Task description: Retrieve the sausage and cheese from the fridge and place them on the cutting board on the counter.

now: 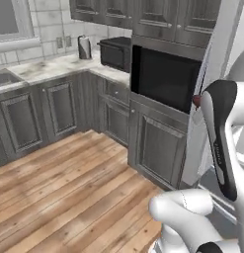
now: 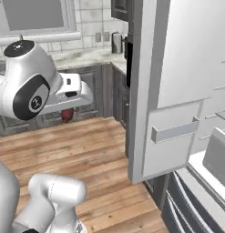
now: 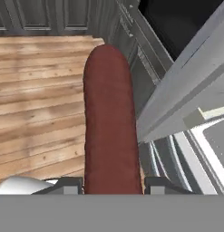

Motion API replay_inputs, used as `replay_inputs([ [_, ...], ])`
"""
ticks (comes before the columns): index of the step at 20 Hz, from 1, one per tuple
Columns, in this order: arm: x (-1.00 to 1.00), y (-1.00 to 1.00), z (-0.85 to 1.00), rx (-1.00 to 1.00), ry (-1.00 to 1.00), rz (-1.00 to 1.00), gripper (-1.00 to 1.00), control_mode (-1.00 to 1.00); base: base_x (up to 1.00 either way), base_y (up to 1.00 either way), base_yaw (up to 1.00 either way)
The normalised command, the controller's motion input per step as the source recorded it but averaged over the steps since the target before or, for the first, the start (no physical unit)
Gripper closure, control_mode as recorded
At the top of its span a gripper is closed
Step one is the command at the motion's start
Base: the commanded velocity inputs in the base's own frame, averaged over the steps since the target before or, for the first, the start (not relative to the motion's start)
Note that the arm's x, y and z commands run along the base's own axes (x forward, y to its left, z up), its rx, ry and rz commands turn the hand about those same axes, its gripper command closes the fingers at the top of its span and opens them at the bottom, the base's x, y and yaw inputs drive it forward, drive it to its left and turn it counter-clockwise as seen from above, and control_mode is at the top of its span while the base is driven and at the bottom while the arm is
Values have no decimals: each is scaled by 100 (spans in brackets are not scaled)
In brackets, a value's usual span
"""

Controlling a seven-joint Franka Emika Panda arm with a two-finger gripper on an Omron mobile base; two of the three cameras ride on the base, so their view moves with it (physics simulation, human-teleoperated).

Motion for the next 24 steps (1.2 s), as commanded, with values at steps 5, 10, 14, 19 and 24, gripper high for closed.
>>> replay_inputs([
  [5, 0, 0, 0, 0, 0, 0, 100, 100, 53, 27, 84],
  [10, 0, 0, 0, 0, 0, 0, 100, 100, 100, 23, 56],
  [14, 0, 0, 0, 0, 0, 0, 100, 100, 100, 27, 41],
  [19, 0, 0, 0, 0, 0, 0, 100, 100, 100, 11, 63],
  [24, 0, 0, 0, 0, 0, 0, 100, 100, 95, 0, 83],
])
